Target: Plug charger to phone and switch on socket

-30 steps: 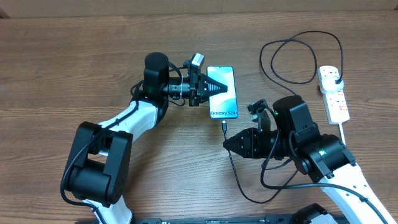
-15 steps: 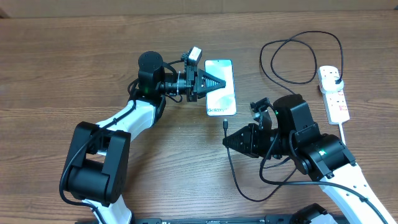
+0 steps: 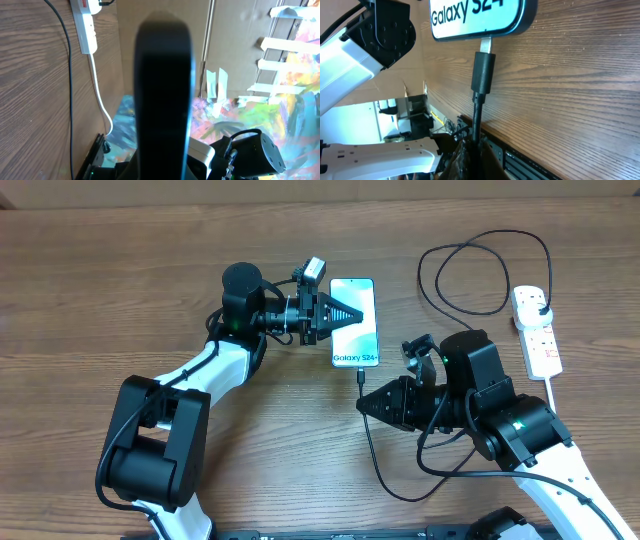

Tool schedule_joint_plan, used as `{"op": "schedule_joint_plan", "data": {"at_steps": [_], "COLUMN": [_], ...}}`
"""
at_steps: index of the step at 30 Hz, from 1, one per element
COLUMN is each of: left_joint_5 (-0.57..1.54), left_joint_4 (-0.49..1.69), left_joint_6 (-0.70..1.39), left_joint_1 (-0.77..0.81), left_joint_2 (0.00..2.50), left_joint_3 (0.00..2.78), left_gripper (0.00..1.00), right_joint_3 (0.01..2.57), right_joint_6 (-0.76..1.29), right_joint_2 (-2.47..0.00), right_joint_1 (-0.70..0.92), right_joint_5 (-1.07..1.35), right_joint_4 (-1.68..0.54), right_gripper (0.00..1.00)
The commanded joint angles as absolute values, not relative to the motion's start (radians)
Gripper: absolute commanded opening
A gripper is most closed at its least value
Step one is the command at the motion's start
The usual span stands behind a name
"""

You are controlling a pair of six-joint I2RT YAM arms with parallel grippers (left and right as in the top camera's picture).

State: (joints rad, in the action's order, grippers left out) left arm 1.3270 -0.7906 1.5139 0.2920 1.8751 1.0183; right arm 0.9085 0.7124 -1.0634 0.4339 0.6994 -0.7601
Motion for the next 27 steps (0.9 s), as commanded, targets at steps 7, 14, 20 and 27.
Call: {"op": "schedule_joint_plan", "data": {"at_steps": [7,14,20,27], "left_joint_5": [1.320,1.306,1.306,1.309], "left_joint_4": [-0.800,-0.800,-0.795,-0.771], "left_joint_6": [1.526,1.514,1.488,1.465], "left_joint_1": [0.282,0.282,0.282,0.282], "left_joint_2": [1.867,1.867,1.867,1.867], "left_joint_3": [1.048,1.048,1.048,1.048], "left_gripper": [0.05,0.04,0.04,0.04], "right_joint_3": [0.902,0.902,0.902,0.902], "right_joint_6": [0.717,0.717,0.709,0.706], "right_joint_2": [-1.057,-1.057,-1.057,-1.057], "right_joint_1": [0.439,0.439,0.439,0.439], "right_joint_5": [0.739,0.738,0.738,0.738], "right_joint_4": [-0.756,-0.753,-0.752,-0.753], "right_gripper": [0.04,0.04,0.04,0.04]}}
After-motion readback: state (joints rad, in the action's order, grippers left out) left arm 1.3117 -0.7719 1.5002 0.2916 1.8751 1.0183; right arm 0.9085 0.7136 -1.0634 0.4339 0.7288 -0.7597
